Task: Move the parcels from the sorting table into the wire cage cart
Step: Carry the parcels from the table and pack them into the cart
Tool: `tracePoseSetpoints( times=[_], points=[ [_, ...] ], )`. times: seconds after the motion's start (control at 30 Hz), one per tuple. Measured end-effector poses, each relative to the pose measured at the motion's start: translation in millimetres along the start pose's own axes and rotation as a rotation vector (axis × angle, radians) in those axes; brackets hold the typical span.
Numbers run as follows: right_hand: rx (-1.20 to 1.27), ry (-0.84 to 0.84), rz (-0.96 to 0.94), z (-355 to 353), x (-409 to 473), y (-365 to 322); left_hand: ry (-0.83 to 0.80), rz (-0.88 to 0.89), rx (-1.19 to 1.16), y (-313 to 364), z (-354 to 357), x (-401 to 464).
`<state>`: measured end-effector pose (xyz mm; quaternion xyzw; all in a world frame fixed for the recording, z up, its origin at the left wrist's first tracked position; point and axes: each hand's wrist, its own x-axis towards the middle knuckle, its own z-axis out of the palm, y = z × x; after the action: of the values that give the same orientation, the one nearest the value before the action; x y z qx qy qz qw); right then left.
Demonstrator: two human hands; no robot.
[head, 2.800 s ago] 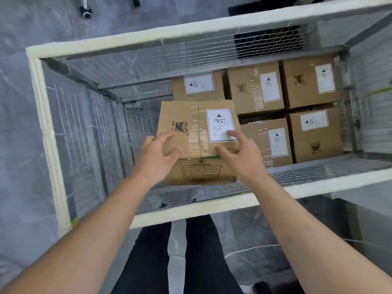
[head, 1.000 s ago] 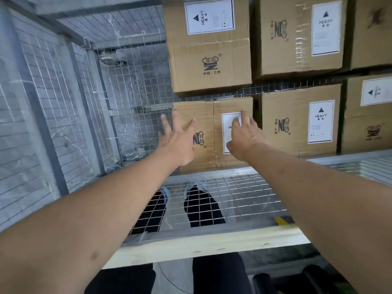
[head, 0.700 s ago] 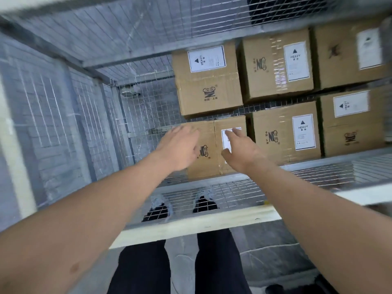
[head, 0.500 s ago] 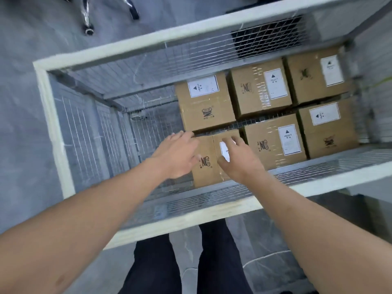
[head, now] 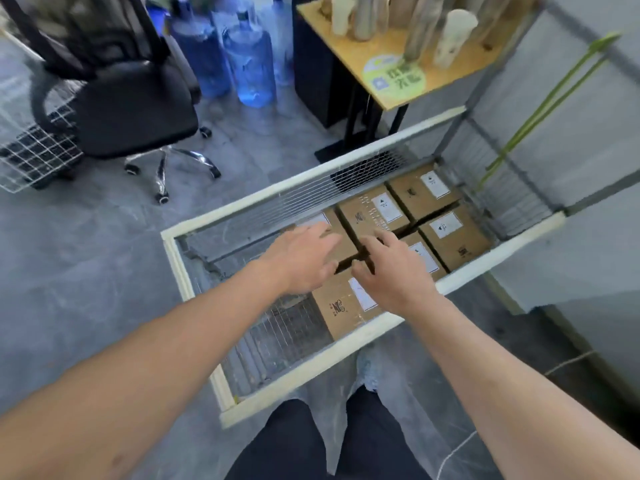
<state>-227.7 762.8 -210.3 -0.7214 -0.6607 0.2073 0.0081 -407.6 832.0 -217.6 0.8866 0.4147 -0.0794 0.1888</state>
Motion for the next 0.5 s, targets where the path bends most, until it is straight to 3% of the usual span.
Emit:
tracePoseSetpoints(
  times=[0.23, 0.5],
  points=[
    [-0.006, 0.193, 0.043, -103, -83, -27, 0.15, 0.164, 0.066, 53, -98, -38],
    [0.008, 0.436, 0.135, -200, -176, -13, 0.303, 0.338, 0.103, 150, -186, -69]
  ],
)
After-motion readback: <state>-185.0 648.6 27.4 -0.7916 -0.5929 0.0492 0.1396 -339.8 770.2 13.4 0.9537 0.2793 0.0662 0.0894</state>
